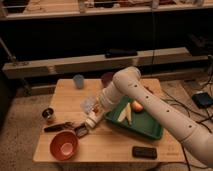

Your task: Place pepper in metal cup

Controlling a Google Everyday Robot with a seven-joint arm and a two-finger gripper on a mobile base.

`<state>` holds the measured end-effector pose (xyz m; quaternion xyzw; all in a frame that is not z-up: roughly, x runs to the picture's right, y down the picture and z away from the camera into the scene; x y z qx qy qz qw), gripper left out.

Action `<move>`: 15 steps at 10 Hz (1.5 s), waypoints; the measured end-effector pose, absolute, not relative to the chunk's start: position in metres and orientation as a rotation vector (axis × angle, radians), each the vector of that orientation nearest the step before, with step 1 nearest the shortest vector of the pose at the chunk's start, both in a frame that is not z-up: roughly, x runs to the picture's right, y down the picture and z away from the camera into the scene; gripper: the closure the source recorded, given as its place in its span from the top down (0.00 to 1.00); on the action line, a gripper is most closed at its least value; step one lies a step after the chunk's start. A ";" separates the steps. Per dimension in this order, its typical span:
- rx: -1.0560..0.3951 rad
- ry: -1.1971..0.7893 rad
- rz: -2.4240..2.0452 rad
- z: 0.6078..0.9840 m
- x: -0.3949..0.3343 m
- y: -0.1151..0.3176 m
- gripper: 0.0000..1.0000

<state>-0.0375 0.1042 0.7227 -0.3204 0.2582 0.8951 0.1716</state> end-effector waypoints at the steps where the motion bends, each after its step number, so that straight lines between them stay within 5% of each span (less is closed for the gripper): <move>1: -0.894 0.736 2.527 0.725 -0.040 0.105 0.00; 9: -0.889 0.732 2.529 0.725 -0.041 0.103 0.00; 15: -0.829 0.511 2.959 0.686 -0.093 0.041 0.00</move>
